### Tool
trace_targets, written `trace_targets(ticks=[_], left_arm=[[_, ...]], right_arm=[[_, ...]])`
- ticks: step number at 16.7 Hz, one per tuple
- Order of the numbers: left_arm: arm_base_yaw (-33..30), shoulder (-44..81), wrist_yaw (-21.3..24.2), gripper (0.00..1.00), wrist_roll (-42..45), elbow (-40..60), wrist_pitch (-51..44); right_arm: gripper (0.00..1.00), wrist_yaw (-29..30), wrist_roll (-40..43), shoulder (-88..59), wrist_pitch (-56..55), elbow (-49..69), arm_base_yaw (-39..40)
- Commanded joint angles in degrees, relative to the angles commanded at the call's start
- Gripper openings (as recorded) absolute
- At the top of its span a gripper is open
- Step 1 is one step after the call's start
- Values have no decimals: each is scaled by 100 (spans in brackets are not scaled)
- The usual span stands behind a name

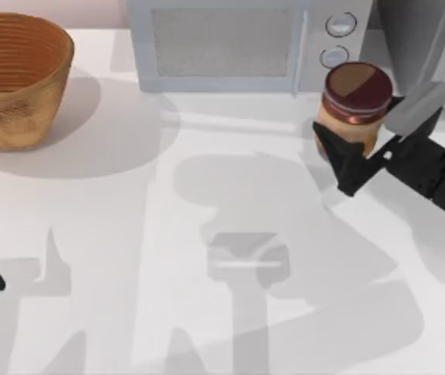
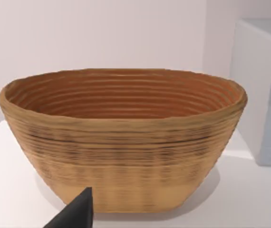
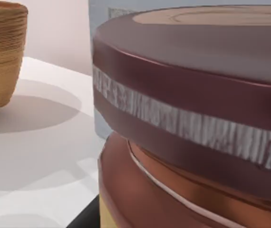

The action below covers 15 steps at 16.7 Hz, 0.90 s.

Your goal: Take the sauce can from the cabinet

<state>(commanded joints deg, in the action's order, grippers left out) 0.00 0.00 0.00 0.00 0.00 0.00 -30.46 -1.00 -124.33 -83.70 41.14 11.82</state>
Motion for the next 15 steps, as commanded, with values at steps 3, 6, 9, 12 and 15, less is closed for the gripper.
trace_targets(ticks=[3, 6, 9, 12, 15], left_arm=[[0, 0, 0, 100, 0, 0, 0], [0, 0, 0, 100, 0, 0, 0], [0, 0, 0, 100, 0, 0, 0], [0, 0, 0, 100, 0, 0, 0], [0, 0, 0, 100, 0, 0, 0]], right_arm=[[0, 164, 10, -390, 104, 496, 188], [0, 350, 16, -785, 224, 1001, 367], [0, 432, 19, -940, 276, 1202, 434], [0, 432, 19, -940, 276, 1202, 434], [23, 432, 19, -940, 276, 1202, 434]])
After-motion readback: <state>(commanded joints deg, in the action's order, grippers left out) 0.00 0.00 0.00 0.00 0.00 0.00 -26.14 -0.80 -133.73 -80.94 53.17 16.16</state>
